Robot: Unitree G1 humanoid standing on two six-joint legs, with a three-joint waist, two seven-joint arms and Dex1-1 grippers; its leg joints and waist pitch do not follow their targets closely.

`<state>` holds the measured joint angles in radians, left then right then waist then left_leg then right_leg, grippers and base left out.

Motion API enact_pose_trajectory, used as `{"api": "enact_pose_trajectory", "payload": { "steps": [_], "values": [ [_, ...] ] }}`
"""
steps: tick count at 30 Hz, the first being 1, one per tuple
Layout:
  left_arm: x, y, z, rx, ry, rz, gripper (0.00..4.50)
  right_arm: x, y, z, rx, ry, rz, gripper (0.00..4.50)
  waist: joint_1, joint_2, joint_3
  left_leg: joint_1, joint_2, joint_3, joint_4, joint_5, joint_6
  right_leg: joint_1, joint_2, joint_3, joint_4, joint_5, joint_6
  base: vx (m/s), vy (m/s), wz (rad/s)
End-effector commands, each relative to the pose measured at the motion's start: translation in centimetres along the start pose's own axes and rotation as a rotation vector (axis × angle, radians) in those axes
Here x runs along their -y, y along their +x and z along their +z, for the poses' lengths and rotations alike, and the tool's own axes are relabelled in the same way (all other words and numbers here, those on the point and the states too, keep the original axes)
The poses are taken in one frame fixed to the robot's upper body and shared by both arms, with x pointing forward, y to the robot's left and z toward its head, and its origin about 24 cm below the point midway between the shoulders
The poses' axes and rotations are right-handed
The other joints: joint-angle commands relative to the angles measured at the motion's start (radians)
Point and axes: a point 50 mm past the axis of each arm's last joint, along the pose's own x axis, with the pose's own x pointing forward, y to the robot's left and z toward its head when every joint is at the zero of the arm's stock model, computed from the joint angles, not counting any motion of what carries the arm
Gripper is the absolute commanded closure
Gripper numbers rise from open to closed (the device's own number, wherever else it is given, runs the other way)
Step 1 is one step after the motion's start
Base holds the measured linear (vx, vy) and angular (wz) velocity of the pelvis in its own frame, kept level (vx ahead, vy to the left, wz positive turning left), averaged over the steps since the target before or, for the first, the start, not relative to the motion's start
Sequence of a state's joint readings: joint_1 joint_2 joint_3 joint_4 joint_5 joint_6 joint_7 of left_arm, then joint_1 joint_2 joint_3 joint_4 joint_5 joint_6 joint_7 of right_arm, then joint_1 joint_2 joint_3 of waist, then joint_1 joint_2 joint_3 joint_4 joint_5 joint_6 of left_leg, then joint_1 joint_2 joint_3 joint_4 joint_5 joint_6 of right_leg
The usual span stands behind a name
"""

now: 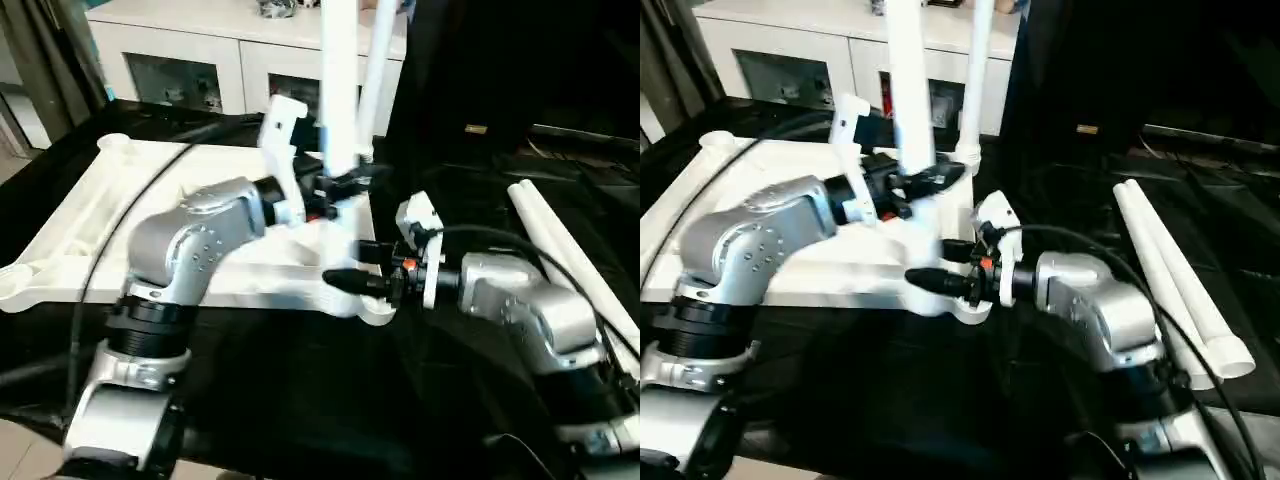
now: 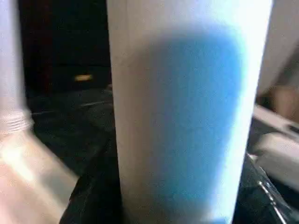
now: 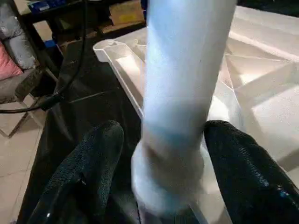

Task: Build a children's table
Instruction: Pick table leg

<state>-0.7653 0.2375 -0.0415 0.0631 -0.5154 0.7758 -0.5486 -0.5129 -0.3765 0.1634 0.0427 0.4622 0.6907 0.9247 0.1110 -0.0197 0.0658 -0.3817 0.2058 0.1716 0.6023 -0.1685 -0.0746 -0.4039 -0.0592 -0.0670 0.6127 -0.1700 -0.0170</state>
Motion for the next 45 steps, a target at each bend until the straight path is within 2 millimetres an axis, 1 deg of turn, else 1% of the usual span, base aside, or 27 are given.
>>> {"api": "enact_pose_trajectory", "payload": {
  "steps": [1, 2, 3, 5, 7, 8, 10, 12, 17, 21, 22, 25, 26, 31, 35, 38, 45],
  "values": [
    [0.4, 0.4, 1.4, 0.023, 0.06, 0.002, 2.68, 0.3, -0.3, 0.6, -0.002, 0.003, -0.017, 1.44, -0.001, 0.001, -0.081, 0.018, 0.02, -0.005, -0.063, -0.147, -0.013, 0.057, -0.068, 0.043, -0.068, -0.217, -0.142, 0.0, 0.0, 0.0],
    [0.5, 0.4, 1.4, 0.026, 0.063, -0.001, 2.68, 0.4, -0.2, 0.6, -0.007, 0.006, -0.028, 1.44, 0.0, 0.002, -0.084, 0.019, 0.02, -0.004, -0.061, -0.132, -0.011, 0.056, -0.068, 0.043, -0.065, -0.188, -0.154, 0.0, 0.0, 0.0],
    [0.7, 0.4, 1.5, 0.03, 0.063, -0.005, 2.68, 0.5, -0.1, 0.6, -0.012, 0.007, -0.043, 1.44, 0.001, 0.002, -0.083, 0.018, 0.02, -0.004, -0.061, -0.127, -0.011, 0.056, -0.069, 0.043, -0.064, -0.179, -0.16, 0.0, 0.0, 0.0],
    [0.9, 0.6, 1.4, 0.034, 0.069, -0.011, 2.68, 0.8, 0.3, 0.5, -0.026, 0.015, -0.086, 1.44, 0.0, -0.002, -0.083, 0.015, 0.019, -0.003, -0.061, -0.119, -0.012, 0.057, -0.07, 0.043, -0.061, -0.168, -0.172, 0.0, 0.0, 0.0],
    [1.1, 0.6, 1.4, 0.035, 0.076, -0.014, 2.68, 0.9, 0.5, 0.4, -0.032, 0.024, -0.106, 1.44, -0.001, -0.002, -0.082, 0.016, 0.019, -0.002, -0.061, -0.123, -0.014, 0.056, -0.07, 0.044, -0.062, -0.178, -0.171, 0.0, 0.0, 0.0],
    [1.1, 0.7, 1.3, 0.035, 0.081, -0.014, 2.68, 1.0, 0.7, 0.4, -0.036, 0.029, -0.115, 1.44, 0.0, -0.004, -0.082, 0.016, 0.018, -0.002, -0.061, -0.125, -0.014, 0.058, -0.071, 0.044, -0.062, -0.188, -0.168, 0.0, 0.0, 0.0],
    [1.2, 0.7, 1.4, 0.037, 0.085, -0.016, 2.68, 1.1, 1.1, 0.2, -0.04, 0.036, -0.131, 1.44, -0.001, -0.002, -0.082, 0.016, 0.019, -0.003, -0.062, -0.127, -0.017, 0.057, -0.072, 0.044, -0.064, -0.195, -0.164, 0.0, 0.0, 0.0],
    [1.4, 0.8, 1.4, 0.039, 0.091, -0.017, 2.68, 1.0, 1.4, 0.2, -0.035, 0.038, -0.135, 1.44, -0.001, -0.002, -0.082, 0.017, 0.02, -0.003, -0.062, -0.132, -0.02, 0.056, -0.072, 0.044, -0.065, -0.201, -0.155, 0.0, 0.0, 0.0],
    [1.6, 0.9, 1.4, 0.039, 0.1, -0.023, 2.68, 0.9, 2.0, 0.3, -0.03, 0.04, -0.135, 1.44, 0.0, -0.002, -0.082, 0.017, 0.019, -0.003, -0.063, -0.131, -0.022, 0.056, -0.071, 0.044, -0.064, -0.197, -0.152, 0.0, 0.0, 0.0],
    [1.6, 0.9, 1.4, 0.04, 0.103, -0.026, 2.68, 0.9, 2.2, 0.3, -0.027, 0.045, -0.135, 1.44, -0.001, -0.001, -0.082, 0.016, 0.02, -0.003, -0.063, -0.132, -0.023, 0.056, -0.072, 0.044, -0.064, -0.198, -0.151, 0.0, 0.0, 0.0],
    [1.6, 0.9, 1.4, 0.041, 0.102, -0.027, 2.68, 0.9, 2.2, 0.3, -0.025, 0.047, -0.135, 1.44, -0.001, -0.003, -0.082, 0.016, 0.019, -0.003, -0.063, -0.127, -0.023, 0.057, -0.071, 0.045, -0.063, -0.193, -0.151, 0.0, 0.0, 0.0],
    [1.6, 0.9, 1.5, 0.043, 0.102, -0.029, 2.68, 0.8, 2.3, 0.3, -0.017, 0.054, -0.134, 1.44, -0.001, -0.002, -0.082, 0.017, 0.02, -0.003, -0.063, -0.131, -0.022, 0.056, -0.072, 0.044, -0.064, -0.196, -0.153, 0.0, 0.0, 0.0],
    [1.6, 0.9, 1.5, 0.044, 0.103, -0.029, 2.68, 0.8, 2.4, 0.4, -0.016, 0.057, -0.134, 1.44, -0.002, -0.004, -0.082, 0.017, 0.02, -0.003, -0.064, -0.131, -0.022, 0.056, -0.071, 0.044, -0.064, -0.194, -0.153, 0.0, 0.0, 0.0],
    [1.7, 1.0, 1.5, 0.046, 0.105, -0.035, 2.68, 0.9, 2.7, 0.3, -0.003, 0.074, -0.132, 1.44, -0.001, -0.003, -0.082, 0.016, 0.019, -0.002, -0.063, -0.128, -0.021, 0.056, -0.072, 0.045, -0.063, -0.188, -0.155, 0.0, 0.0, 0.0],
    [1.7, 1.0, 1.5, 0.046, 0.104, -0.037, 2.68, 0.9, 2.8, 0.3, 0.006, 0.082, -0.131, 1.44, -0.001, -0.003, -0.081, 0.017, 0.019, -0.002, -0.064, -0.136, -0.024, 0.056, -0.072, 0.045, -0.065, -0.208, -0.149, 0.0, 0.0, 0.0],
    [1.8, 1.0, 1.5, 0.043, 0.106, -0.043, 2.68, 1.0, 2.8, 0.3, 0.012, 0.083, -0.134, 1.44, -0.001, 0.0, -0.082, 0.018, 0.02, -0.003, -0.064, -0.136, -0.027, 0.055, -0.072, 0.044, -0.065, -0.201, -0.148, 0.0, 0.0, 0.0],
    [2.0, 1.0, 1.3, 0.033, 0.111, -0.057, 2.68, 1.1, 2.8, 0.4, 0.026, 0.071, -0.137, 1.44, -0.002, 0.0, -0.082, 0.016, 0.019, -0.003, -0.063, -0.13, -0.026, 0.057, -0.071, 0.045, -0.062, -0.181, -0.154, 0.0, 0.0, 0.0]
  ]
}}
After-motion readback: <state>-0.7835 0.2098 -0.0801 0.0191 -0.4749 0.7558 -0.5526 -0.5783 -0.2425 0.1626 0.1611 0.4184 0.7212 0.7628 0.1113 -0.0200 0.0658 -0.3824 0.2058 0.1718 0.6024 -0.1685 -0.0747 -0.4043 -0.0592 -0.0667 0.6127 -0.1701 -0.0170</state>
